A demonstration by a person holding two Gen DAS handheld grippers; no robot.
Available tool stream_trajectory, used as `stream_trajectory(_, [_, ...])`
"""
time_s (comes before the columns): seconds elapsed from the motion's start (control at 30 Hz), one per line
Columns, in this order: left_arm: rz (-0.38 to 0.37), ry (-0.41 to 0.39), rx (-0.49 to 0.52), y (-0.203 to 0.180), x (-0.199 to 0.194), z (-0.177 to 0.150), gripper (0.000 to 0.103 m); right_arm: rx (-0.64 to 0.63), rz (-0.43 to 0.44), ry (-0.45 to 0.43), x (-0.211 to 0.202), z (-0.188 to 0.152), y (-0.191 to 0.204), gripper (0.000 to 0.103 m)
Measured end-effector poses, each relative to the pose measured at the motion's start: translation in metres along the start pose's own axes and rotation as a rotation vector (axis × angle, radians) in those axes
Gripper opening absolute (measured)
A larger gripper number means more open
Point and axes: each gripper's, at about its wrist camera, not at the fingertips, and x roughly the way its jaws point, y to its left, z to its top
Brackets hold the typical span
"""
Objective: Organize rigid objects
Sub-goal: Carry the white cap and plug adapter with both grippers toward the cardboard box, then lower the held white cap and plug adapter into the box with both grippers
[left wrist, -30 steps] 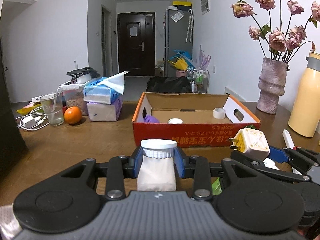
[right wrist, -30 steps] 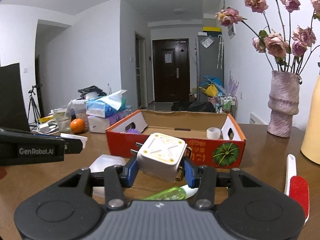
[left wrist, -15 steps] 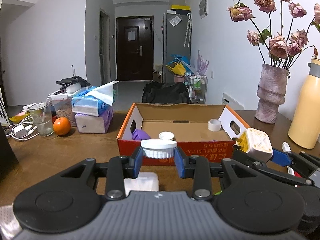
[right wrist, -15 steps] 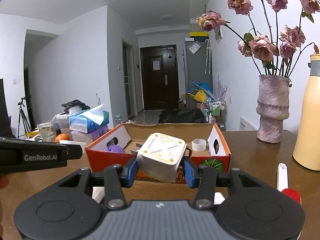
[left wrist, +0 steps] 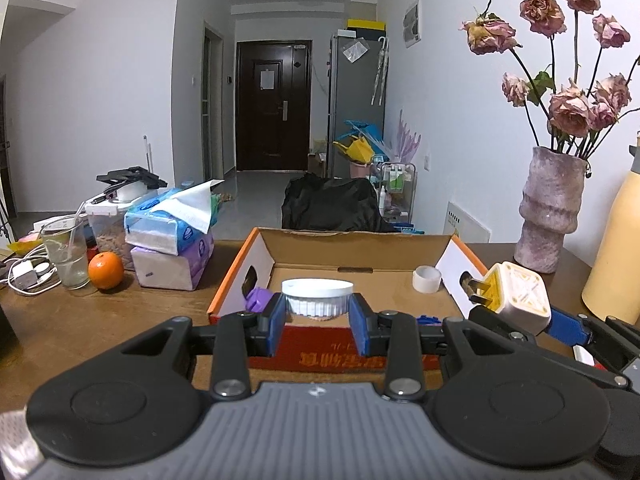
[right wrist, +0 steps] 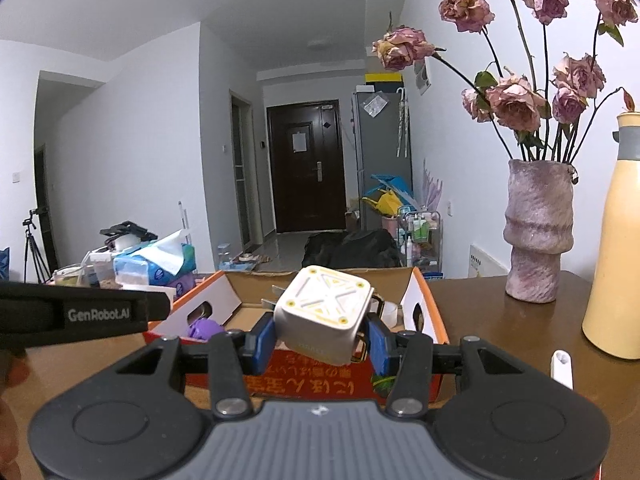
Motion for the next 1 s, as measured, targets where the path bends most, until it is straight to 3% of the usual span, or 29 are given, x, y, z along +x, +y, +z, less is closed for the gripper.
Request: stream_trajectory(1.0, [0.034, 0.002, -0.014, -0.005, 0.072, 0.023, 0.035, 0.019, -0.052, 0.012, 0.071, 0.017, -0.015, 0.046])
